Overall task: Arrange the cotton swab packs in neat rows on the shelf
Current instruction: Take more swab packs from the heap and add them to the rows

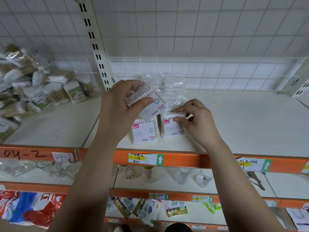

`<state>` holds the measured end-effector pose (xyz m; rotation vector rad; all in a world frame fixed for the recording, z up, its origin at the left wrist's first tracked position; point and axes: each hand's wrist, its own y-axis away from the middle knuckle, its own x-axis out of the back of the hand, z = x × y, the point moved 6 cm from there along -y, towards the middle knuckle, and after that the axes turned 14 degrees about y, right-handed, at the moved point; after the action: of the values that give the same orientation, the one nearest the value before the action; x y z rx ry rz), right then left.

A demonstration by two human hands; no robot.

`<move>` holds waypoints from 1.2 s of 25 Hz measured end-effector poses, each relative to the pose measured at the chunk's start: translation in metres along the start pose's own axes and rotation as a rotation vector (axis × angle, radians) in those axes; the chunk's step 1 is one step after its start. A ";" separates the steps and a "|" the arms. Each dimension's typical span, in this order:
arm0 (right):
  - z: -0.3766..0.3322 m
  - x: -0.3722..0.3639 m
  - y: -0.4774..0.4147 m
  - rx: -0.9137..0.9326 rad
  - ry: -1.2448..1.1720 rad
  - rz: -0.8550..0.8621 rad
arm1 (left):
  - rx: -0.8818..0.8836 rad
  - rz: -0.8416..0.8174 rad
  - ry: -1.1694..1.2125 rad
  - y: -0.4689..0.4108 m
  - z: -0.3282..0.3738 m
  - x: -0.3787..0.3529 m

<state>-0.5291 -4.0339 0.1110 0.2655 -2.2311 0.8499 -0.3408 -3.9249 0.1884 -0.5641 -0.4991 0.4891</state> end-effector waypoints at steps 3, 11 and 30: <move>-0.002 -0.005 -0.001 0.028 0.021 -0.007 | 0.003 0.000 0.000 0.003 -0.001 -0.001; 0.000 -0.001 -0.002 0.047 0.038 0.007 | 0.028 0.015 0.007 0.008 -0.006 -0.003; 0.043 0.021 0.012 -0.200 0.070 0.122 | -0.037 -0.501 -0.152 0.031 -0.024 -0.093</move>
<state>-0.5736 -4.0508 0.0974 0.0054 -2.2638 0.6817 -0.4087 -3.9632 0.1239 -0.4179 -0.7699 0.0440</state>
